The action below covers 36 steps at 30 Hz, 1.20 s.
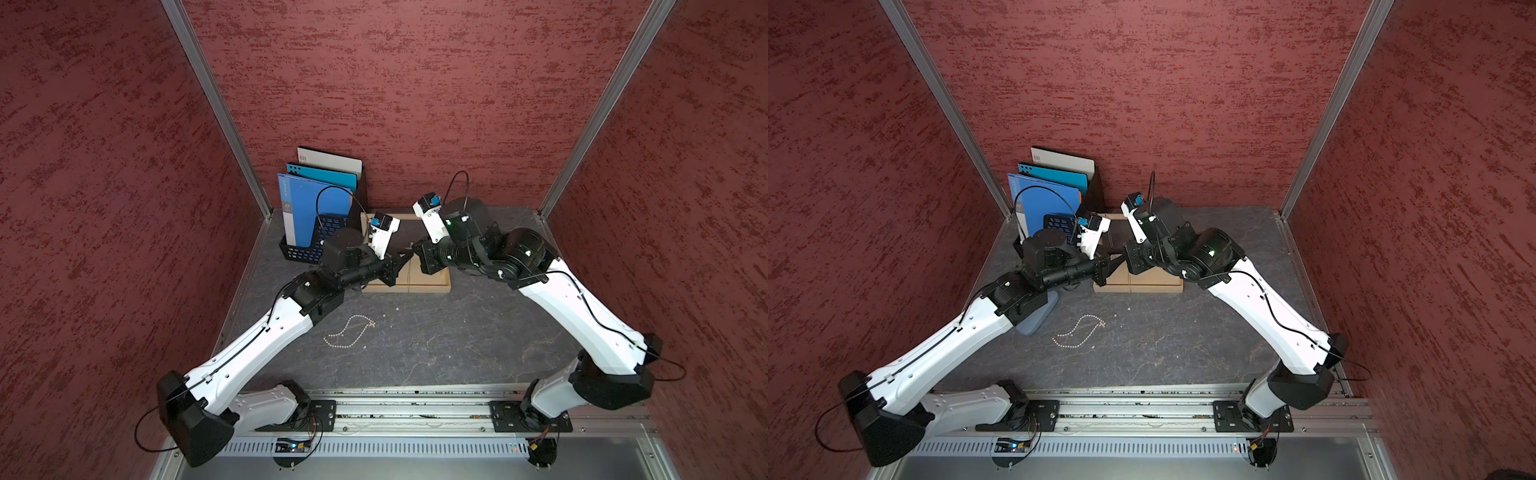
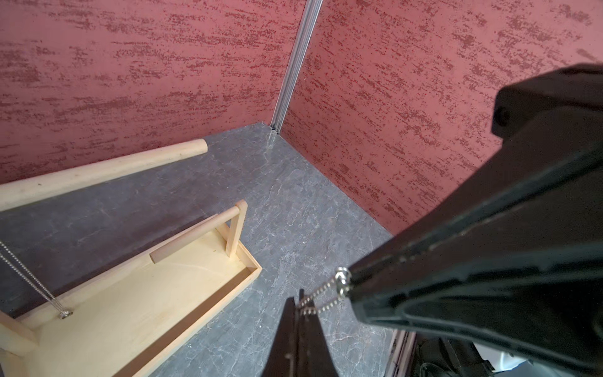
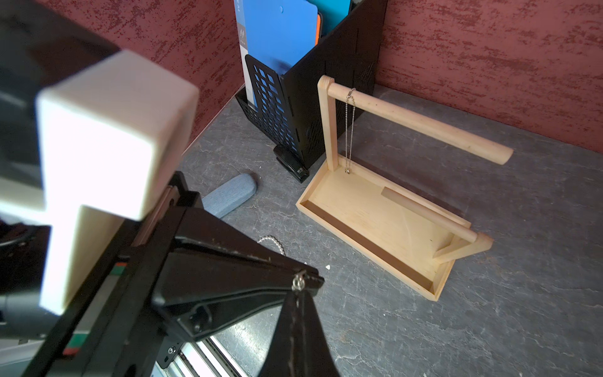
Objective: Hang the necklace on the jewelry display stand
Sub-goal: Pick up the necklace from the center of the board.
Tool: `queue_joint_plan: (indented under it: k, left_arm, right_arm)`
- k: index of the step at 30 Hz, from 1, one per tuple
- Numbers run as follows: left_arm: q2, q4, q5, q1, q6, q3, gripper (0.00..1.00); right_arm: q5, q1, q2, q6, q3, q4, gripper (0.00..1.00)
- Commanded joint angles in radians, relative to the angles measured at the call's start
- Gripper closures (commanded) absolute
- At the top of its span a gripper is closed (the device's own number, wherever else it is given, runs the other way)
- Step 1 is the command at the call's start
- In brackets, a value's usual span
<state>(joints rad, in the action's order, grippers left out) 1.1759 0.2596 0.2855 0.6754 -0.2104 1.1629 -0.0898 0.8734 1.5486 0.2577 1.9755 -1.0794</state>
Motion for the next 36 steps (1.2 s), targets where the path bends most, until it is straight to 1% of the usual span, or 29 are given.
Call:
queue_joint_plan:
  k: [1,5,6,7,10,12,18,19,20,21,22,23,33,36]
  left_arm:
    - [-0.016,0.023,-0.015,0.006,0.015,0.027,1.00]
    - [-0.036,0.033,-0.037,0.006,0.017,0.007,1.00]
    - [-0.040,0.036,-0.041,0.006,0.016,0.002,0.95]
    - [-0.044,0.039,-0.047,0.005,0.016,0.000,0.87]
    - [-0.048,0.041,-0.059,0.005,0.016,-0.003,0.70]
    - [-0.047,0.039,-0.060,0.006,0.017,-0.003,0.68]
    - [-0.031,0.015,-0.038,0.006,0.017,0.006,0.75]
    - [-0.028,0.012,-0.033,0.005,0.017,0.009,0.78]
    - [-0.024,0.011,-0.031,0.006,0.016,0.011,0.81]
    - [-0.021,0.011,-0.031,0.006,0.017,0.014,0.87]
    - [-0.021,0.009,-0.028,0.006,0.019,0.016,0.96]
    - [-0.019,0.009,-0.024,0.006,0.022,0.018,1.00]
    - [-0.034,0.081,-0.032,0.006,0.071,0.050,1.00]
    - [-0.032,0.147,-0.018,0.004,0.103,0.096,1.00]
  right_arm:
    - [-0.060,0.006,0.005,0.013,0.019,-0.028,1.00]
    - [-0.083,0.006,0.004,0.019,0.013,-0.032,1.00]
    - [-0.083,0.005,0.002,0.020,0.010,-0.028,1.00]
    - [-0.080,0.006,0.001,0.018,0.008,-0.024,1.00]
    - [-0.074,0.006,-0.001,0.020,0.003,-0.017,1.00]
    - [-0.067,0.006,-0.001,0.020,0.000,-0.016,1.00]
    - [-0.045,0.006,-0.001,0.021,-0.004,-0.014,1.00]
    - [-0.042,0.006,0.000,0.022,-0.003,-0.016,1.00]
    - [-0.040,0.006,-0.002,0.020,-0.003,-0.016,1.00]
    - [-0.041,0.005,-0.001,0.022,-0.004,-0.017,1.00]
    - [-0.042,0.006,-0.002,0.023,-0.004,-0.019,1.00]
    - [-0.044,0.006,-0.005,0.024,-0.003,-0.019,1.00]
    - [-0.051,0.006,-0.033,0.035,-0.045,0.007,0.99]
    - [-0.041,0.006,-0.080,0.036,-0.132,0.077,0.82]
